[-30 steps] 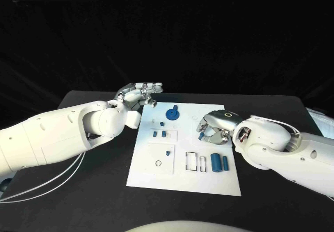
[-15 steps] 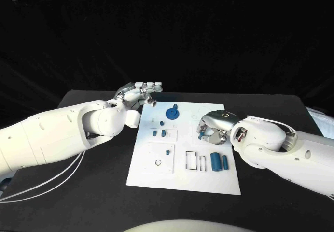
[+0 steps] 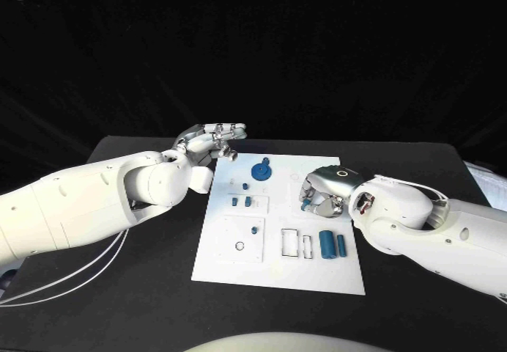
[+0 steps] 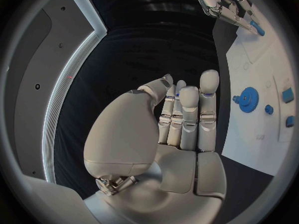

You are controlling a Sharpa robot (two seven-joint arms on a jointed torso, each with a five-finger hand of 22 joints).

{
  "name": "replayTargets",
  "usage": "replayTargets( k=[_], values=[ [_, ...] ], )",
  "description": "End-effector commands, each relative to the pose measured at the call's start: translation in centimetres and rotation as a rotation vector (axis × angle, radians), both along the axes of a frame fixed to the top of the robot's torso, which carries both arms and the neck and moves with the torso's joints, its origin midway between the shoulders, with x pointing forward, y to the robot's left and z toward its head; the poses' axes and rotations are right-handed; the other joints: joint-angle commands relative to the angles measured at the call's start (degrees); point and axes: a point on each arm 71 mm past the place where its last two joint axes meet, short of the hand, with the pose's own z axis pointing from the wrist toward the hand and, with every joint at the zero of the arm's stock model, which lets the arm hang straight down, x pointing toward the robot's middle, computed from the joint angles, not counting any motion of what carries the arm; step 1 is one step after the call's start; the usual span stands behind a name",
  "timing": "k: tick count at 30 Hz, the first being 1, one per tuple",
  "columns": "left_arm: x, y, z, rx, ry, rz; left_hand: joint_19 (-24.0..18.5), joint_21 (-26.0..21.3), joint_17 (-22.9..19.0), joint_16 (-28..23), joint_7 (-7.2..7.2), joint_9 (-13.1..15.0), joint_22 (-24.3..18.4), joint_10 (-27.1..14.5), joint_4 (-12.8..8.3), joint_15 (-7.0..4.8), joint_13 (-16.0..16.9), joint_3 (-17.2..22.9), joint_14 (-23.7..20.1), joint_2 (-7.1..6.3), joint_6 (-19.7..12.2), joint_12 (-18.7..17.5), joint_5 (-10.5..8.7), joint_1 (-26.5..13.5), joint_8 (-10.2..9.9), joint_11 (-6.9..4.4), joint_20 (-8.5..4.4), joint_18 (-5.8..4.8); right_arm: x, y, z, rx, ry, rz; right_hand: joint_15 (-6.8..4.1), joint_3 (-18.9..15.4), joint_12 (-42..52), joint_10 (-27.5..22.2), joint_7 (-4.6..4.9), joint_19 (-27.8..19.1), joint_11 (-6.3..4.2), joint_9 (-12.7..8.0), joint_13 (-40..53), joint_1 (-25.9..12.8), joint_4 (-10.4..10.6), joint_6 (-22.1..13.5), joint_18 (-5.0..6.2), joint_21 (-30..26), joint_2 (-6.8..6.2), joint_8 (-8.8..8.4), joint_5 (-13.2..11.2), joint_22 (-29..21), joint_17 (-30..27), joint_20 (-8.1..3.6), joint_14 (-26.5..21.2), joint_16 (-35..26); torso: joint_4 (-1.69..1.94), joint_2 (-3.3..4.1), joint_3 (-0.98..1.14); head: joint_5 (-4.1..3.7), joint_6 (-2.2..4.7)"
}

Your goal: Assemble the parts on the task board

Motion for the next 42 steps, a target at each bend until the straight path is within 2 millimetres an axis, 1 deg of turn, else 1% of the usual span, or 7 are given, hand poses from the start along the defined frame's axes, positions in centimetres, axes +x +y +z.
replayTargets(
  k=[1,13,17,21,31,38,42],
  values=[
    [-0.1,-0.2,0.1,-0.009,-0.006,-0.018,-0.46,-0.17,-0.05,-0.29,0.07,-0.07,-0.05,-0.37,0.04,0.10,0.05,-0.43,-0.15,0.40,-0.49,0.39,0.11,0.00,0.38,-0.12,0.12,1.10,0.0,-0.1,0.9,0.080,-0.087,-0.014,-0.61,0.34,0.22,1.59,-0.02,0.47,-1.05,0.27,0.26,1.09,-0.19,0.53,-1.17,0.56,1.07,0.30,-0.15,0.83,0.02,-0.08,2.31,0.32,0.02,-0.02,0.00,-0.07,-0.03],
    [0.0,-0.2,0.1,-0.006,-0.001,-0.016,-0.49,-0.37,-0.16,-0.34,0.08,-0.08,-0.17,-0.43,0.04,0.12,0.06,-0.48,-0.18,0.47,-0.54,0.41,0.12,0.00,0.39,-0.11,0.13,1.12,-1.0,-0.5,2.8,0.231,-0.028,-0.023,-0.57,0.15,-0.19,1.42,0.11,0.33,-0.89,0.27,0.20,0.54,0.02,0.16,-1.15,0.56,0.54,0.05,-0.14,0.60,-0.16,-0.25,2.26,0.32,-0.04,-0.04,-0.07,-0.09,0.05],
    [0.0,-0.2,0.1,-0.006,-0.001,-0.016,-0.49,-0.37,-0.16,-0.34,0.08,-0.08,-0.17,-0.43,0.04,0.12,0.06,-0.48,-0.18,0.47,-0.54,0.41,0.12,0.00,0.39,-0.11,0.13,1.12,-2.0,0.8,3.1,0.263,0.021,0.014,-0.56,0.13,-0.21,1.40,0.11,0.31,-0.88,0.27,0.19,0.50,0.05,0.14,-1.14,0.55,0.53,0.04,-0.14,0.57,-0.21,-0.26,2.25,0.30,0.07,0.04,0.05,0.08,0.03],
    [0.0,-0.3,0.0,-0.007,-0.001,-0.018,-0.49,-0.37,-0.16,-0.34,0.08,-0.08,-0.17,-0.43,0.04,0.12,0.06,-0.48,-0.18,0.47,-0.54,0.41,0.12,0.00,0.39,-0.11,0.13,1.12,-3.2,3.0,3.1,0.288,0.054,0.081,-0.55,0.14,-0.23,1.39,0.12,0.23,-0.88,0.27,0.19,0.50,0.06,0.13,-1.11,0.45,0.55,0.04,-0.12,0.38,-0.29,-0.27,2.24,0.25,-0.02,-0.02,0.01,0.18,-0.08],
    [0.0,-0.7,0.0,-0.010,0.000,-0.027,-0.49,-0.37,-0.16,-0.34,0.08,-0.08,-0.17,-0.43,0.04,0.12,0.06,-0.48,-0.18,0.47,-0.54,0.41,0.12,0.00,0.39,-0.11,0.13,1.12,-5.8,8.7,0.6,0.298,0.122,0.242,-0.53,0.32,-0.38,1.30,0.16,0.04,-0.86,0.28,0.17,0.66,0.01,0.03,-1.04,0.28,0.73,-0.03,-0.05,0.01,-0.52,-0.30,2.19,0.13,0.05,0.03,-0.05,0.44,-0.19],
    [0.1,-1.3,0.0,-0.015,0.000,-0.040,-0.46,-0.39,-0.20,-0.35,0.08,-0.09,-0.20,-0.46,0.03,0.12,0.07,-0.51,-0.19,0.56,-0.55,0.44,0.12,0.03,0.42,-0.11,0.14,1.12,-6.2,10.5,-1.7,0.287,0.173,0.273,-0.49,0.46,-0.56,1.15,0.26,-0.17,-0.77,0.27,0.14,0.74,-0.05,-0.14,-0.97,0.10,0.82,-0.13,-0.01,-0.39,-0.59,-0.31,2.15,0.11,0.10,0.10,-0.11,0.96,-0.42],
    [0.2,-1.5,0.0,-0.016,0.001,-0.044,-0.46,-0.39,-0.20,-0.35,0.08,-0.09,-0.20,-0.46,0.03,0.12,0.07,-0.51,-0.19,0.56,-0.55,0.44,0.12,0.03,0.42,-0.11,0.14,1.12,-6.4,11.1,-2.5,0.274,0.190,0.282,-0.47,0.50,-0.63,1.10,0.30,-0.22,-0.74,0.26,0.13,0.75,-0.06,-0.19,-0.96,0.07,0.85,-0.16,0.00,-0.46,-0.66,-0.30,2.14,0.07,0.00,0.06,-0.04,1.07,-0.55]
  ],
)
